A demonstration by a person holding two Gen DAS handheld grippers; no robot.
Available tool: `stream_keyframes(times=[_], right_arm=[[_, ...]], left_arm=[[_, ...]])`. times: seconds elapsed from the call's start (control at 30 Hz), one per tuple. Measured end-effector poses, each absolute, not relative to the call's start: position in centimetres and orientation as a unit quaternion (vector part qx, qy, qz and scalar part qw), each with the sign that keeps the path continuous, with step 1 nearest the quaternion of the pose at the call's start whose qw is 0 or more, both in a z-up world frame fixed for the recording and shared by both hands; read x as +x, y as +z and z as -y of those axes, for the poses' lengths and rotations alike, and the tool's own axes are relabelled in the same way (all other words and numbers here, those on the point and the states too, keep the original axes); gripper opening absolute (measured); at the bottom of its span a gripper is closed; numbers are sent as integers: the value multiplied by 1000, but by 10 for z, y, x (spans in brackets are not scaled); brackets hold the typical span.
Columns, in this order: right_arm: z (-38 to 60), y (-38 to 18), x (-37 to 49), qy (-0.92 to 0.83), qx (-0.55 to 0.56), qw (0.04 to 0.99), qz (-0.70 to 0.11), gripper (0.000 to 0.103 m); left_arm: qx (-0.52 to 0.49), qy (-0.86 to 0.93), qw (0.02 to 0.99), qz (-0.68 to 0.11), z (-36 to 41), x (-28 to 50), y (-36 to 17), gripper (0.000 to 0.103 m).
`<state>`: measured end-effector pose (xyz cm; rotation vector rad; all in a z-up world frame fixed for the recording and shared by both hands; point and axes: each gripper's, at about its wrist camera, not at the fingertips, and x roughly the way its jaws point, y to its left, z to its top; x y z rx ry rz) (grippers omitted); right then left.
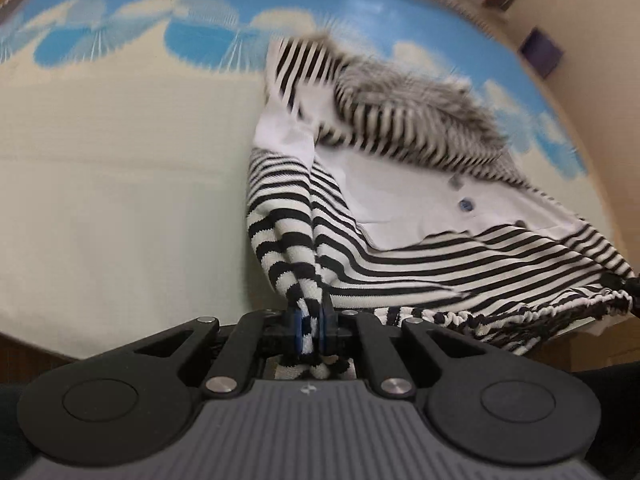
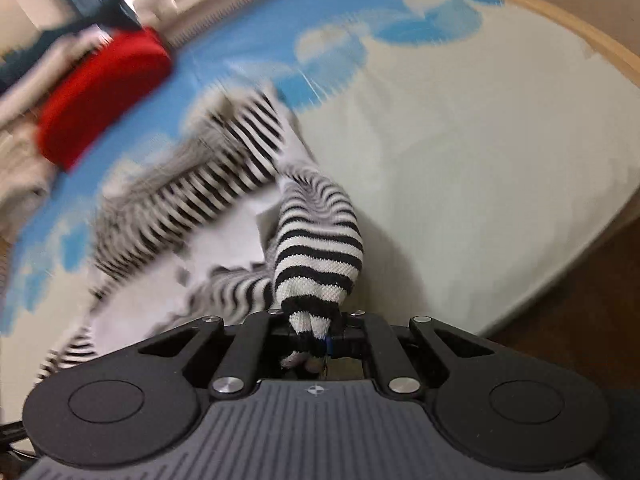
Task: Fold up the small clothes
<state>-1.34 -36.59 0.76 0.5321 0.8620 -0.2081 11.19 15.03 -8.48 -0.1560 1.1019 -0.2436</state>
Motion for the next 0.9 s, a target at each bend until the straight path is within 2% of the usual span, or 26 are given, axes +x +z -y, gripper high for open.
stream_keyframes(times=[0.23, 0.37, 0.47, 0.67, 0.73, 0.83, 0.9], right_arm=[[359, 79, -75, -38, 275, 879, -389, 7], [359, 102, -93, -18, 269, 881, -389, 7], [360, 91, -65, -23, 269, 871, -409, 7], [373, 41, 49, -42, 278, 844, -456, 7], [381, 20, 93, -62, 296, 832, -464, 9], [397, -18, 140, -84, 358, 801, -473, 24], [400, -34, 151, -80, 365, 806, -460, 26]], left_arm=[[-82, -189, 857, -473, -186, 64, 10, 7], [-100, -208, 852, -469, -200, 54, 31, 7], [-97, -208, 845, -483, -195, 80, 16, 8], [-96, -172, 832, -519, -183, 196, -48, 8], [-96, -160, 826, -531, -180, 242, -74, 17], [-124, -126, 818, -548, -187, 287, -106, 23], [-165, -121, 814, -544, -199, 297, -108, 25]])
